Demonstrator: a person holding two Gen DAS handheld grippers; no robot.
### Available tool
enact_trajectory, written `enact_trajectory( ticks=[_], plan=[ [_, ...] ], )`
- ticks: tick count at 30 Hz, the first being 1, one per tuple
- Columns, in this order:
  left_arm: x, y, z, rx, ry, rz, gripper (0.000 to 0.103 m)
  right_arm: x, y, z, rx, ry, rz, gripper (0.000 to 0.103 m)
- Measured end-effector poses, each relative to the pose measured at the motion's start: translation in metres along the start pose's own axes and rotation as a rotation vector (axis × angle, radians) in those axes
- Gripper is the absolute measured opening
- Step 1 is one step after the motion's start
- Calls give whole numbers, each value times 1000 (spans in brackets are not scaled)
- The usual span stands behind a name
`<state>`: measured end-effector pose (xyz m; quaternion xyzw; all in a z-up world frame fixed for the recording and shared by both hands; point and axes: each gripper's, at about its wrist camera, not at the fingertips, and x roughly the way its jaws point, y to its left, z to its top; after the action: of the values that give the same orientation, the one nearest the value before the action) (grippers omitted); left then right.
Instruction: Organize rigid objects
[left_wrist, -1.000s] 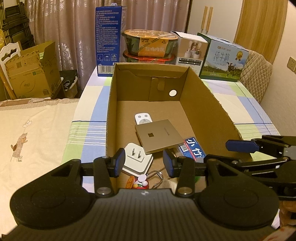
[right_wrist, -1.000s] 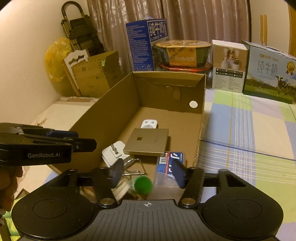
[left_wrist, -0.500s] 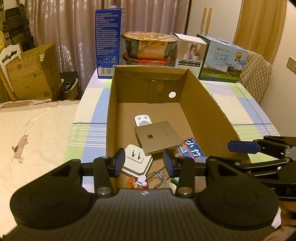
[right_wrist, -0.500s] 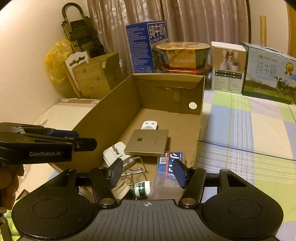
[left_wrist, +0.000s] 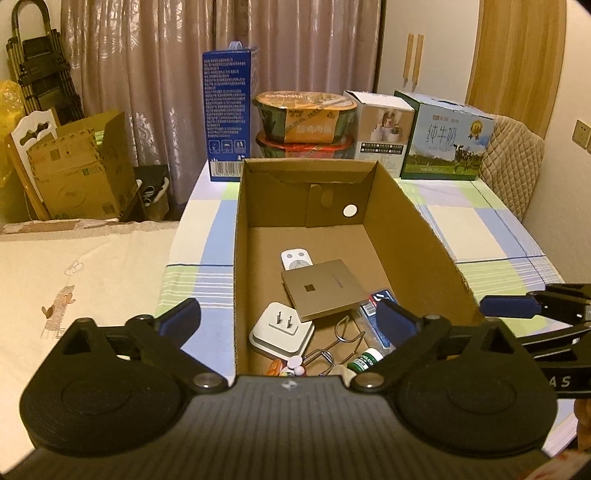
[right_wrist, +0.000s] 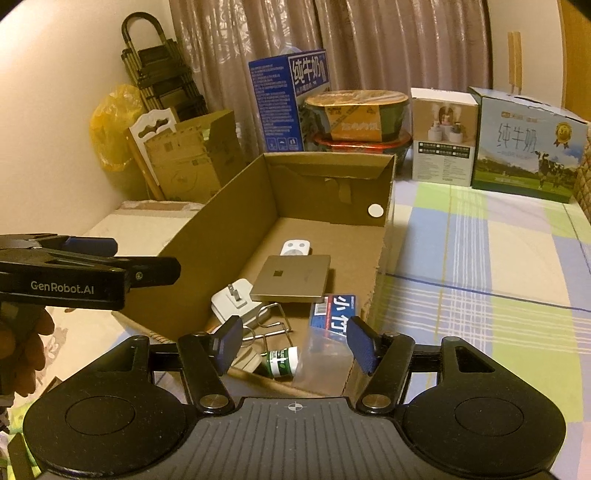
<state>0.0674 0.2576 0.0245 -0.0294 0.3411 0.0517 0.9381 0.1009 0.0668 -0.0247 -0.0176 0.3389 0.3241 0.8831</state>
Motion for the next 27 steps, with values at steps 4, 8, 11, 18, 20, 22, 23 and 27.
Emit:
enact_trajectory(
  ticks=[4,8,11,18,20,22,23,27],
  plan=[
    [-13,-2,-2,-12,-11,5,102,-15,0,0,16,-19,0,71],
    [-25,-5,-6,-27,-16,33,102,-32,0,0,23,-32,-13,82],
    [-38,-9,-10,-37,-25,50,102,-45,1,-1,28,-33,-27,86],
    [-65,-20,-14,-84,-6,52,102,-71,0,-7,46,-26,-63,88],
    [-70,-23,-17,-92,9,33,102,-78,-1,-9,56,-23,-70,89],
    [-76,-28,-19,-82,23,29,102,-83,-1,-10,62,-12,-80,89],
    [-79,-32,-21,-69,25,30,102,-87,-1,-11,65,-13,-85,89],
    [-91,-43,-26,-41,26,47,102,-99,-2,-14,77,-10,-93,89]
  ],
)
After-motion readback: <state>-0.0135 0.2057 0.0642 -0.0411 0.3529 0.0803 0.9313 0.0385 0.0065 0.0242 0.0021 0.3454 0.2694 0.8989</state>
